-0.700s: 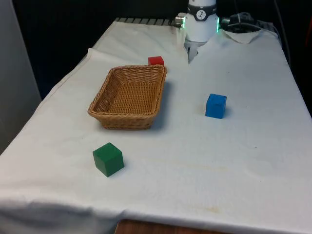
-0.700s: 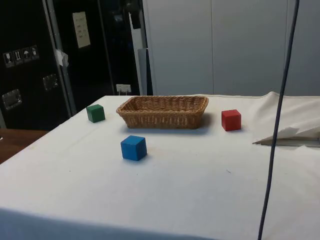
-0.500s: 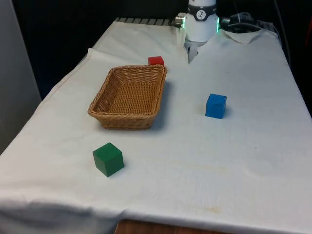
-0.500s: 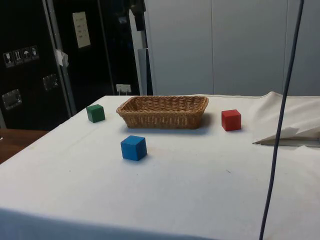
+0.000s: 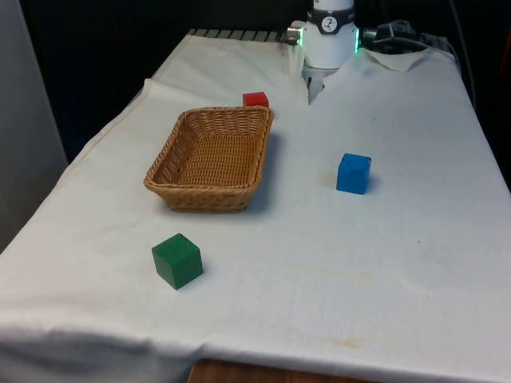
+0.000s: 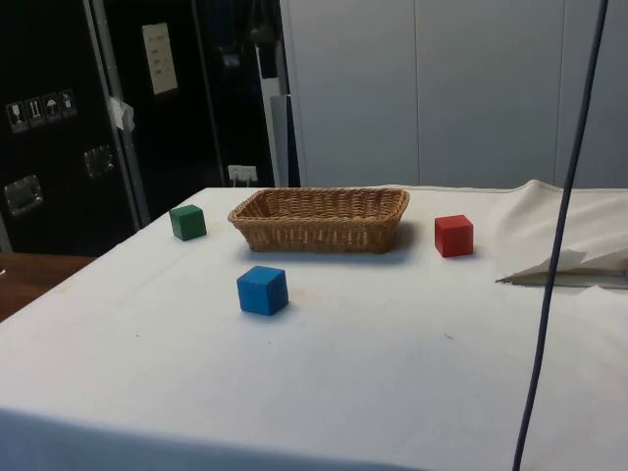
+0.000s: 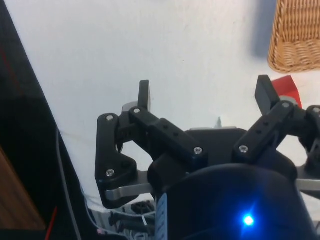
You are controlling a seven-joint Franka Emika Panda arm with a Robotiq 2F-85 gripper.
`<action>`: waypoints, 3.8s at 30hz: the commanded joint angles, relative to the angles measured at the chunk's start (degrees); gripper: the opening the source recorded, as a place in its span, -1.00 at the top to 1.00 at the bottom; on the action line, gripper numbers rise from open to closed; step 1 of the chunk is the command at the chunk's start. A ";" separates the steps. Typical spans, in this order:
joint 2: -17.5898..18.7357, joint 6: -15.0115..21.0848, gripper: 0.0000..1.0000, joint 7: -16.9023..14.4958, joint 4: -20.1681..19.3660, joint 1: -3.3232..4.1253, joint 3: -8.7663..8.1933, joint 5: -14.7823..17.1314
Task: Pick up exactly two blocks and place them into the basket.
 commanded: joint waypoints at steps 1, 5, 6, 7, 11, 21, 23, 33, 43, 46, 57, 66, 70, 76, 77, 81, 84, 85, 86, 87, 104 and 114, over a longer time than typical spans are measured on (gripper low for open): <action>0.17 1.60 -1.00 0.86 -0.74 0.17 0.29 0.11; 0.57 4.47 -1.00 2.35 -2.75 0.29 1.55 0.40; 0.69 5.10 -1.00 2.64 -3.15 0.29 1.83 0.46; 0.69 5.10 -1.00 2.64 -3.15 0.29 1.83 0.46; 1.20 7.85 -1.00 3.90 -4.98 0.29 3.32 0.46; 3.95 13.18 -1.00 5.67 -7.28 0.23 5.90 0.63; 4.81 13.98 -1.00 6.02 -7.33 0.23 6.13 0.74; 8.48 16.73 -1.00 7.28 -7.10 0.11 7.10 0.80; 13.18 20.80 -1.00 9.57 -6.82 0.11 8.08 1.15; 15.13 22.80 -1.00 9.91 -6.70 0.00 8.59 2.18; 18.51 28.07 -1.00 5.84 -8.25 -1.26 7.28 4.35; 21.26 33.29 -1.00 2.35 -9.51 -1.26 6.93 7.22; 22.00 33.98 -1.00 2.98 -9.51 -0.97 6.70 6.42; 24.47 38.45 -1.00 3.67 -9.74 -0.86 8.37 7.10; 24.81 38.90 -1.00 3.78 -9.74 -0.86 8.48 7.05; 25.78 40.11 -1.00 4.07 -9.74 -0.69 8.54 6.82; 26.59 40.74 -1.00 4.13 -9.63 -0.57 8.54 6.70; 26.99 41.08 -1.00 4.07 -9.57 -0.63 8.54 6.70; 27.16 41.20 -1.00 4.07 -9.57 -0.63 8.59 6.70; 27.27 41.31 -1.00 4.01 -9.57 -0.63 8.59 6.76; 24.47 38.73 -1.00 4.30 -9.85 -0.29 8.14 6.13; 24.12 38.04 -1.00 3.95 -9.85 -0.46 8.54 6.53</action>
